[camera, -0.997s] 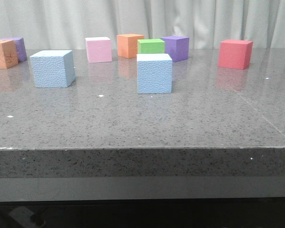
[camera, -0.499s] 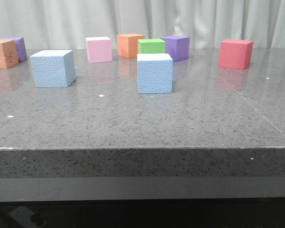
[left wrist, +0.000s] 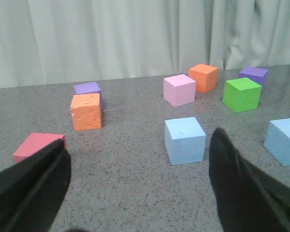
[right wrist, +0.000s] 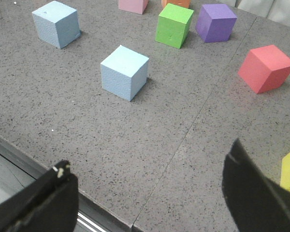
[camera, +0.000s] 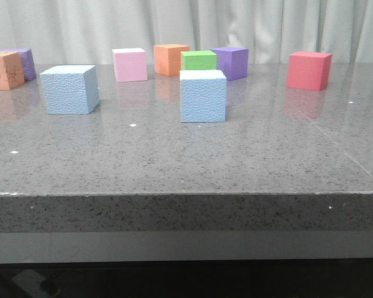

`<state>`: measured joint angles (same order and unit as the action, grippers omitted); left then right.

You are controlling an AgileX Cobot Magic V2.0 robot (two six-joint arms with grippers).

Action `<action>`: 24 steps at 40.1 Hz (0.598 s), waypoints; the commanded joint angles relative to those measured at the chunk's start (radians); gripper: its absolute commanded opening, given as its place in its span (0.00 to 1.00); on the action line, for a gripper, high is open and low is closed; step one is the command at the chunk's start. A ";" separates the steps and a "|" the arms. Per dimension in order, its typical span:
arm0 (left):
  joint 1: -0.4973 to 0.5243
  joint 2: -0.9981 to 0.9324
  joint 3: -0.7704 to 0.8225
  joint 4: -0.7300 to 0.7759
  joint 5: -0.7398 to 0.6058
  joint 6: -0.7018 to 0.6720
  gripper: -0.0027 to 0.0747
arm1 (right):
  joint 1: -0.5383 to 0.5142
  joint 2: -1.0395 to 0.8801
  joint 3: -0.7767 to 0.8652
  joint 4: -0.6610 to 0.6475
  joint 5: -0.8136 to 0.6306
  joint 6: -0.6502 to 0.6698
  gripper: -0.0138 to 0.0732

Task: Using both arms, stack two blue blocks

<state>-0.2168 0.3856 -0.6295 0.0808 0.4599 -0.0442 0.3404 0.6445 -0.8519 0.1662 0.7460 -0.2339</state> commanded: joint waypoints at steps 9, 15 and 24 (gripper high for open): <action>-0.164 0.186 -0.172 0.007 -0.059 0.027 0.77 | 0.001 0.000 -0.024 0.010 -0.071 -0.007 0.86; -0.203 0.307 -0.234 0.007 -0.057 0.027 0.76 | 0.001 0.000 -0.024 0.010 -0.071 -0.007 0.86; -0.204 0.525 -0.347 0.007 -0.043 0.027 0.76 | 0.001 0.000 -0.024 0.010 -0.071 -0.007 0.86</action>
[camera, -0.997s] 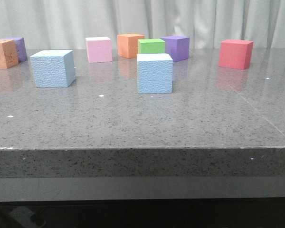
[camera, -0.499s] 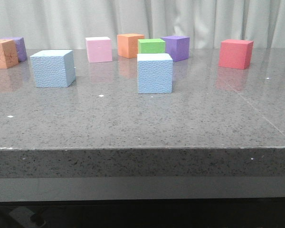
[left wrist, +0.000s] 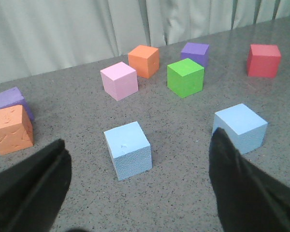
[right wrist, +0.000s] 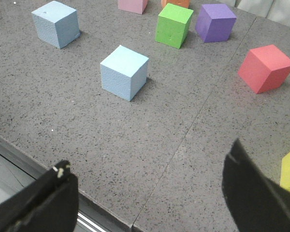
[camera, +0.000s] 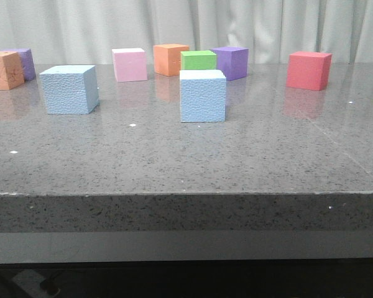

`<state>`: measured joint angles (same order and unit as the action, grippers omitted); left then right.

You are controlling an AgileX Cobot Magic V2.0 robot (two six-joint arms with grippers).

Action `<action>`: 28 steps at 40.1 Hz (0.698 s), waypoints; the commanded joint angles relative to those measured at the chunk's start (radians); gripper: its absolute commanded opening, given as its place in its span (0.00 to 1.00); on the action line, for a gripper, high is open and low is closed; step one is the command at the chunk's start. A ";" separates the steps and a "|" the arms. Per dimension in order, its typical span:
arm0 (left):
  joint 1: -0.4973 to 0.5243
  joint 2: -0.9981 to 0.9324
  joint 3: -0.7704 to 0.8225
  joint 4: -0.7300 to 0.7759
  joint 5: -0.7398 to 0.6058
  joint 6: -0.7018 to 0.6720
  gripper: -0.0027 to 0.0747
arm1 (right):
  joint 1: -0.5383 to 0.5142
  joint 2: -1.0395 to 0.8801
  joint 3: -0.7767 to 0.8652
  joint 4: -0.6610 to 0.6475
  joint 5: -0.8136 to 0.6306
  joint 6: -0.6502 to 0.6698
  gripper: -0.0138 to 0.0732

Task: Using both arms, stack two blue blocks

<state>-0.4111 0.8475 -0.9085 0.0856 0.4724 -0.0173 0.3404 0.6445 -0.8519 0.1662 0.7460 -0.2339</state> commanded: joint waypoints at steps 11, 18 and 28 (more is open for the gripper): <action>0.010 0.368 -0.274 0.005 0.083 -0.044 0.77 | 0.001 0.000 -0.024 0.010 -0.070 -0.007 0.86; 0.035 0.536 -0.412 0.015 0.162 -0.092 0.84 | 0.001 0.000 -0.024 0.010 -0.070 -0.007 0.86; 0.035 0.712 -0.565 0.054 0.243 -0.148 0.85 | 0.001 0.000 -0.024 0.010 -0.070 -0.007 0.86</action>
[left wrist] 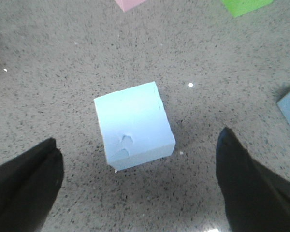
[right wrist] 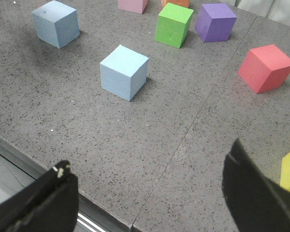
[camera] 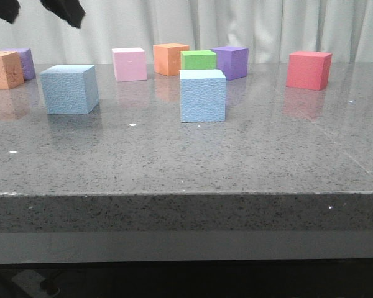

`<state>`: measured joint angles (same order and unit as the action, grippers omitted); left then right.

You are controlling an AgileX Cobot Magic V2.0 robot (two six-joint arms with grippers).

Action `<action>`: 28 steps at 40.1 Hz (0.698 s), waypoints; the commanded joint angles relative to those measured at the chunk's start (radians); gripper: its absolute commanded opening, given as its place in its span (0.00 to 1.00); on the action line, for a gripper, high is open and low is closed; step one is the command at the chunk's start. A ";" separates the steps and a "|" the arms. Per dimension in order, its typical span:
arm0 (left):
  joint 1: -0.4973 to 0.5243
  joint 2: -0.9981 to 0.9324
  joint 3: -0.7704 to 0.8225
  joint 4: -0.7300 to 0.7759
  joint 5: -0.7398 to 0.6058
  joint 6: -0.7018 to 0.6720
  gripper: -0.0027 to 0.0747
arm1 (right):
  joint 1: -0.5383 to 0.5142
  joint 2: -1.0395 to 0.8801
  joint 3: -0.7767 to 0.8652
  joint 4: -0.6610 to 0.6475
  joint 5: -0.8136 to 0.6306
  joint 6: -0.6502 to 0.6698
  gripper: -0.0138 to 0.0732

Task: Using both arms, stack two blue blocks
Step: 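Lower the left gripper onto the other light blue cube and grasp it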

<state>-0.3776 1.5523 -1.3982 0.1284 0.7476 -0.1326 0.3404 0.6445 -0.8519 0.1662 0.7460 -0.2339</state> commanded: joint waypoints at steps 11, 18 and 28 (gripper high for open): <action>0.032 0.134 -0.176 0.045 -0.018 -0.137 0.85 | 0.001 0.000 -0.024 0.010 -0.070 -0.007 0.86; 0.042 0.188 -0.189 0.030 -0.025 -0.157 0.85 | 0.001 0.000 -0.024 0.010 -0.070 -0.007 0.86; 0.042 0.245 -0.189 0.004 -0.032 -0.157 0.85 | 0.001 0.000 -0.024 0.010 -0.070 -0.007 0.86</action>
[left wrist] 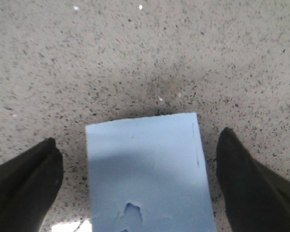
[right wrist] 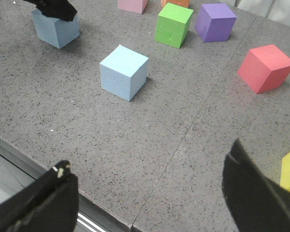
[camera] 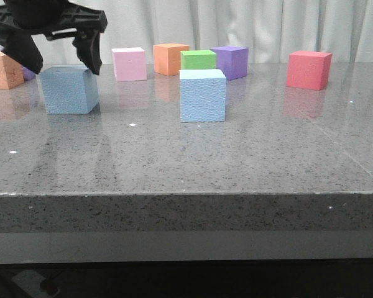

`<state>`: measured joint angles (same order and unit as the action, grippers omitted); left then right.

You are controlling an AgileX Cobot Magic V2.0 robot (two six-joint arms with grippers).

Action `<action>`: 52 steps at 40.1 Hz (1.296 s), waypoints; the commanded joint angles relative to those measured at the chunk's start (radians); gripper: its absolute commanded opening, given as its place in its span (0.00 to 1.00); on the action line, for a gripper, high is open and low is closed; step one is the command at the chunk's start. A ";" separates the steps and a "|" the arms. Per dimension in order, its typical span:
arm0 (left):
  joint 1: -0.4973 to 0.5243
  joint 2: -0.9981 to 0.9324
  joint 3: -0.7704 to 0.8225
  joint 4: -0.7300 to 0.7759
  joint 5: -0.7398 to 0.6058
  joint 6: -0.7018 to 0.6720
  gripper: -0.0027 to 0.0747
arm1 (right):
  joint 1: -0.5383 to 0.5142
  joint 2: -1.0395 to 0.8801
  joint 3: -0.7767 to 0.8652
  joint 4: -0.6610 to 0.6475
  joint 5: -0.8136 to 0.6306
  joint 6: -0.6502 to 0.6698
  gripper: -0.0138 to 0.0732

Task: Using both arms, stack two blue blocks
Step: 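Lower the left gripper onto the other light blue cube and grasp it, then lift the cube with the left gripper and carry it above the placed cube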

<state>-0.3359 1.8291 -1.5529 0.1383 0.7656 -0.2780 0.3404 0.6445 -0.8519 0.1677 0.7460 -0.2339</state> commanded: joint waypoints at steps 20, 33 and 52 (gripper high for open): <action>0.001 0.022 -0.035 -0.006 -0.057 -0.012 0.59 | 0.001 0.000 -0.024 0.009 -0.070 -0.007 0.86; -0.015 0.022 -0.216 -0.096 0.052 0.250 0.53 | 0.001 0.000 -0.024 0.009 -0.070 -0.007 0.86; -0.174 0.027 -0.436 -0.609 0.245 1.290 0.53 | 0.001 0.000 -0.024 0.009 -0.070 -0.007 0.86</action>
<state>-0.4710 1.9101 -1.9507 -0.4713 1.0850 0.9620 0.3404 0.6445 -0.8519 0.1677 0.7460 -0.2339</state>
